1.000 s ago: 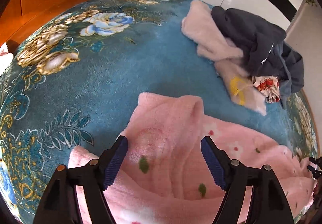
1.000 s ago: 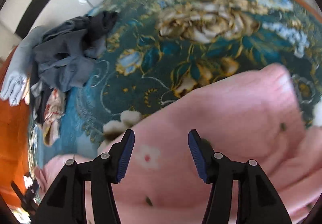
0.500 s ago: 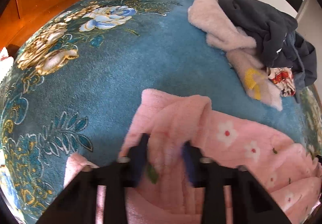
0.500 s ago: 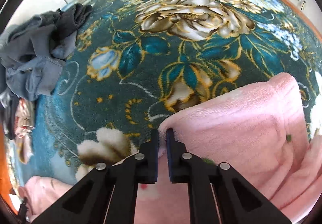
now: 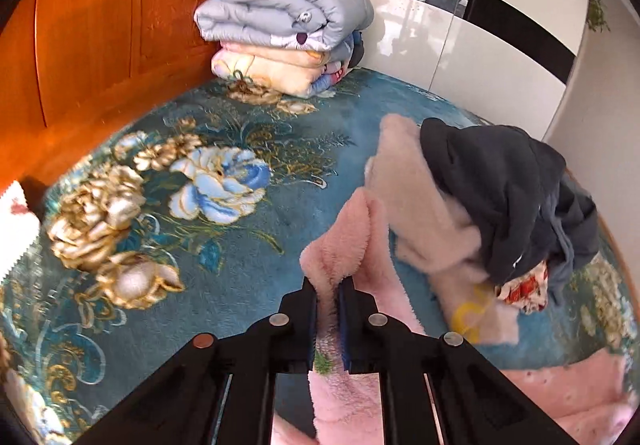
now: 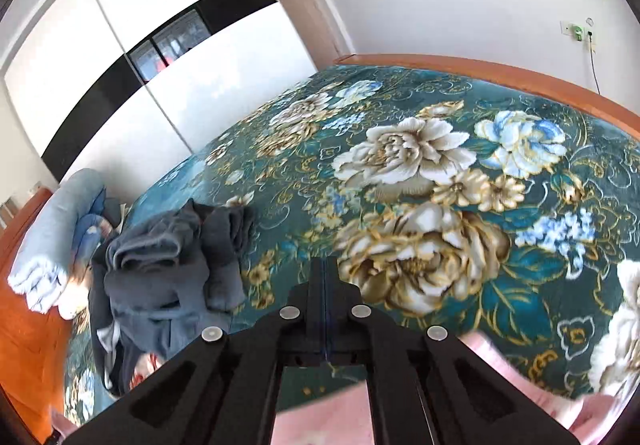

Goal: Fold clothes

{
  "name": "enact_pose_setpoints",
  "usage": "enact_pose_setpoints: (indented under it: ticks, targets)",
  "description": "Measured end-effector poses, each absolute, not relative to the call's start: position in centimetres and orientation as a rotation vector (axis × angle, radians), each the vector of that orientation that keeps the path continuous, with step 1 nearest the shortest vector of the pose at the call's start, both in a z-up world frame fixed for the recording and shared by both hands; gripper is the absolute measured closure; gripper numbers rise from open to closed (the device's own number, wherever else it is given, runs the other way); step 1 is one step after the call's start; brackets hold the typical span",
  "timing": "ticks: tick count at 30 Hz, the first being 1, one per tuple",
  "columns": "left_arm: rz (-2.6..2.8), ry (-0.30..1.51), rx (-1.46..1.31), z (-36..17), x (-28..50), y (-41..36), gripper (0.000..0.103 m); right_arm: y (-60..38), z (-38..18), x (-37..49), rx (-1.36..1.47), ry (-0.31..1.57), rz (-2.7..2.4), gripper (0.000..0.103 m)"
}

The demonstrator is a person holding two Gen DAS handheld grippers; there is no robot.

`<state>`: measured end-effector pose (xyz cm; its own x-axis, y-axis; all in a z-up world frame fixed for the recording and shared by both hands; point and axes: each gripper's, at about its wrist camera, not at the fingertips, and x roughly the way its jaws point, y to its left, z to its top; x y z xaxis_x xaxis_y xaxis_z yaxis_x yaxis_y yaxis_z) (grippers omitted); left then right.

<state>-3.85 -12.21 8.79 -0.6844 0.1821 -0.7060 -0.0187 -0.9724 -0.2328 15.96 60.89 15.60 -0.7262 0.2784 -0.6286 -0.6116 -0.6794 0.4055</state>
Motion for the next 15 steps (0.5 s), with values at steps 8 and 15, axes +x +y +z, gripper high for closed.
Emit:
enact_pose_setpoints:
  ticks: [8,15]
  targets:
    - [2.718,-0.417,-1.314,4.4,-3.8,-13.3,0.093,59.4,8.1,13.2,-1.153,0.929,2.331,0.102]
    - [2.694,-0.457,-1.299,3.7,-2.4,-14.3,0.093,57.4,5.2,14.3,-1.300,0.961,2.190,0.046]
